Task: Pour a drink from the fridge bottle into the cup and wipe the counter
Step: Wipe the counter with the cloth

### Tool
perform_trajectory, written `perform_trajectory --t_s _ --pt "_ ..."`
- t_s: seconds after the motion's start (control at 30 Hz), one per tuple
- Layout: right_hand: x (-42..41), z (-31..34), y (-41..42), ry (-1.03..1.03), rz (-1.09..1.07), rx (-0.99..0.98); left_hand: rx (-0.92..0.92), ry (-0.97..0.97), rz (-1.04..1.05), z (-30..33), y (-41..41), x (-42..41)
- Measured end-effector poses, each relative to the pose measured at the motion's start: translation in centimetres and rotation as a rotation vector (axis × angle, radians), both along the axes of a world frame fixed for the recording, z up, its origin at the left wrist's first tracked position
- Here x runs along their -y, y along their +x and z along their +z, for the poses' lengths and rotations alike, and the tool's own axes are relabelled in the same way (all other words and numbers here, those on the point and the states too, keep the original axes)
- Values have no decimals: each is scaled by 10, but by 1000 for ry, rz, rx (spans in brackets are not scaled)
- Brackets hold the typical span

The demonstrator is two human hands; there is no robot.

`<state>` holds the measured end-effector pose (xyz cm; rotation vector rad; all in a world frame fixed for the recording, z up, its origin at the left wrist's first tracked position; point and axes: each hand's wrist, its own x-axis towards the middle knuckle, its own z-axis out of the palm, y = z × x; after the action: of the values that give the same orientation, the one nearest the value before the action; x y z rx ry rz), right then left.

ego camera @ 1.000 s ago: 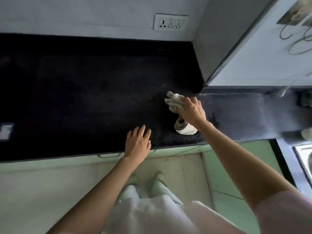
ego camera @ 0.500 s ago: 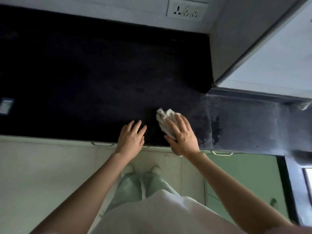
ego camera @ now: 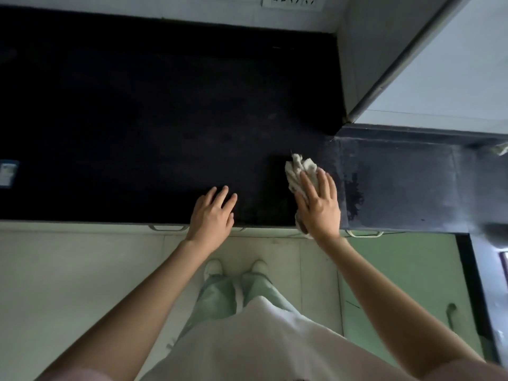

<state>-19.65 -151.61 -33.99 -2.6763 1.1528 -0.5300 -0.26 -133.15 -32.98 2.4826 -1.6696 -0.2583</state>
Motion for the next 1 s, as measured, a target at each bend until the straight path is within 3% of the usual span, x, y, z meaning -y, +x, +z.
perform_trajectory --t_s 0.13,0.27,0.33,0.43,0.53,0.73,0.87,1.0 --pt "-39 -7 32 -15 138 20 -4 18 -25 0 1 0" --pt "-7 -4 71 -6 219 -81 -15 18 -29 3 2 -1" --pt "27 1 63 20 132 -122 -17 16 -29 3 2 -1" --pt "56 5 24 51 -122 -30 -3 8 -30 1 1 -2" --pt "23 7 1 11 -178 4 12 -6 -19 -3 0 -4" --pt "-62 3 59 114 43 41 6 14 -11 -2 -1 -3" --pt "-8 6 79 46 163 -17 -13 6 -11 -1 1 -2" --pt "70 13 21 115 -89 -64 -1 -16 -3 -1 0 -3"
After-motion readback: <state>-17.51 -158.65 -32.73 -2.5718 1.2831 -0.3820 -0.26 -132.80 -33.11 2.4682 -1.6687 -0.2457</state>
